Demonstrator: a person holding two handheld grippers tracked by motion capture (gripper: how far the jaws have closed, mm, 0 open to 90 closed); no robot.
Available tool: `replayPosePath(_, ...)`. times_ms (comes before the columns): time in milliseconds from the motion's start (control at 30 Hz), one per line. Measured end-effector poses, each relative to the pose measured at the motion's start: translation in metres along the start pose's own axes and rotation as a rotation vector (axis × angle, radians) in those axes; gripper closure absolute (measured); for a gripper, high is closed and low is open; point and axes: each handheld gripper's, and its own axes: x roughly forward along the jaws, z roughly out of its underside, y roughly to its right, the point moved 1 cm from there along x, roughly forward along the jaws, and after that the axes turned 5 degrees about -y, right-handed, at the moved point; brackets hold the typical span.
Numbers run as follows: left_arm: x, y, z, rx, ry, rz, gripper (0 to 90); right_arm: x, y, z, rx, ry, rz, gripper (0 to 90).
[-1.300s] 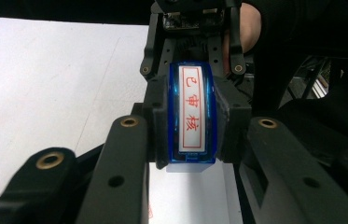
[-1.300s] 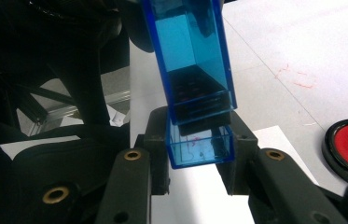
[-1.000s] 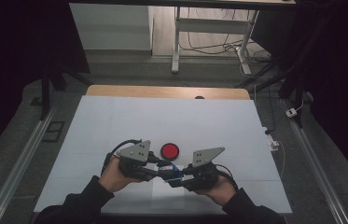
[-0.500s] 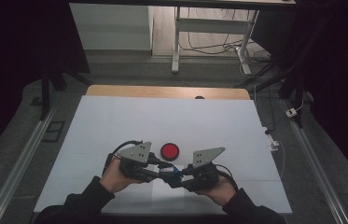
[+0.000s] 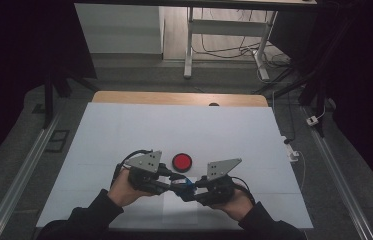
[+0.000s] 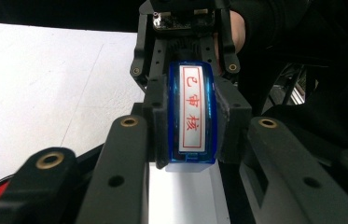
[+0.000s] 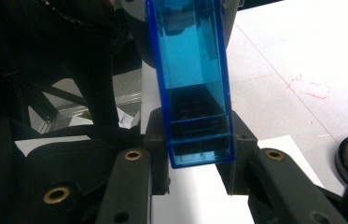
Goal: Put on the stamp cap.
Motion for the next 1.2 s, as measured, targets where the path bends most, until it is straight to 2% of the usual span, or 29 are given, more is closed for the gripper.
replayPosePath(267, 0.001, 0.001, -0.001, -0.003, -0.022, -0.017, 70.1, 0.0, 0.0, 0.001, 0.01, 0.0, 0.017, 62.5)
replayPosePath(500, -0.002, 0.001, -0.002, -0.007, -0.017, -0.032, 70.1, 0.0, 0.001, 0.002, 0.021, -0.006, 0.026, 58.4)
replayPosePath(1067, -0.008, -0.001, -0.002, -0.041, -0.028, -0.079, 70.1, -0.009, -0.004, 0.004, 0.043, -0.038, 0.128, 48.7)
replayPosePath(1200, -0.009, -0.002, -0.002, -0.054, -0.031, -0.093, 70.1, -0.012, -0.006, 0.005, 0.065, -0.047, 0.15, 45.6)
